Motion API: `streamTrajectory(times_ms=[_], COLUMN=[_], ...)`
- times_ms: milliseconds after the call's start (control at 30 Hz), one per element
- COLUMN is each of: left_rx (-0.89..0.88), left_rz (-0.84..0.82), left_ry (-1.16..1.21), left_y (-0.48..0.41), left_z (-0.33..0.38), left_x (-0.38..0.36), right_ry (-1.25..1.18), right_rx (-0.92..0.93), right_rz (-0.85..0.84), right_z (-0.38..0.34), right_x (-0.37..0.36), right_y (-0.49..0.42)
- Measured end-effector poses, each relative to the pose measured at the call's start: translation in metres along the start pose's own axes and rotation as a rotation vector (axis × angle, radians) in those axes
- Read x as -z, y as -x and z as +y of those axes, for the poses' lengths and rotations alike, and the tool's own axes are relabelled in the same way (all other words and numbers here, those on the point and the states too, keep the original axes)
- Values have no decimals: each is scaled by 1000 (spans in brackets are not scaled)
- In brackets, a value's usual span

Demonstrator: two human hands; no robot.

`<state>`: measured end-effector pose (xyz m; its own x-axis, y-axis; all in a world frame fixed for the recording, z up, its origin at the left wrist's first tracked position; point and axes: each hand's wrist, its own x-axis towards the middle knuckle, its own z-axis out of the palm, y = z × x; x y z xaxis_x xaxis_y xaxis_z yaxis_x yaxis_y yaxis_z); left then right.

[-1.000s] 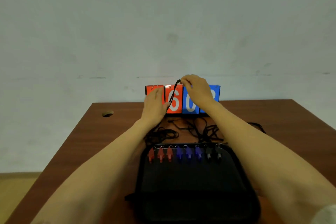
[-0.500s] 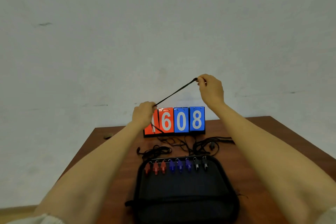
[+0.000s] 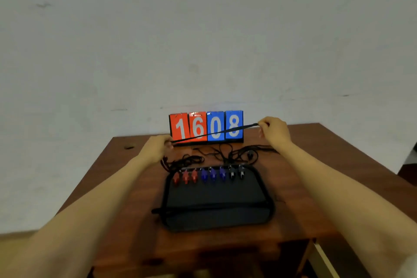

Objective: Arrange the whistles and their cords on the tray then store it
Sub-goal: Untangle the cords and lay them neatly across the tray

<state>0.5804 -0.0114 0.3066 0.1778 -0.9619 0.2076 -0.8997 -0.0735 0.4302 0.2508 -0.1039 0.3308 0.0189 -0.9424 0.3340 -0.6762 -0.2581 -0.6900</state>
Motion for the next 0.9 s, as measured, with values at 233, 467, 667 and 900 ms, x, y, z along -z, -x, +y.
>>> streamTrajectory(times_ms=[233, 467, 667, 900], left_rx=[68, 142, 70, 56], left_rz=[-193, -260, -238, -216], left_ry=[-63, -116, -266, -292], left_y=[45, 66, 71, 73], left_z=[-29, -42, -51, -48], left_x=[-52, -92, -107, -119], right_ry=[313, 442, 488, 570], right_rx=[-26, -112, -59, -12], right_rz=[-228, -382, -424, -361], right_z=[55, 96, 112, 119], right_x=[-22, -41, -52, -50], right_y=[59, 92, 99, 96])
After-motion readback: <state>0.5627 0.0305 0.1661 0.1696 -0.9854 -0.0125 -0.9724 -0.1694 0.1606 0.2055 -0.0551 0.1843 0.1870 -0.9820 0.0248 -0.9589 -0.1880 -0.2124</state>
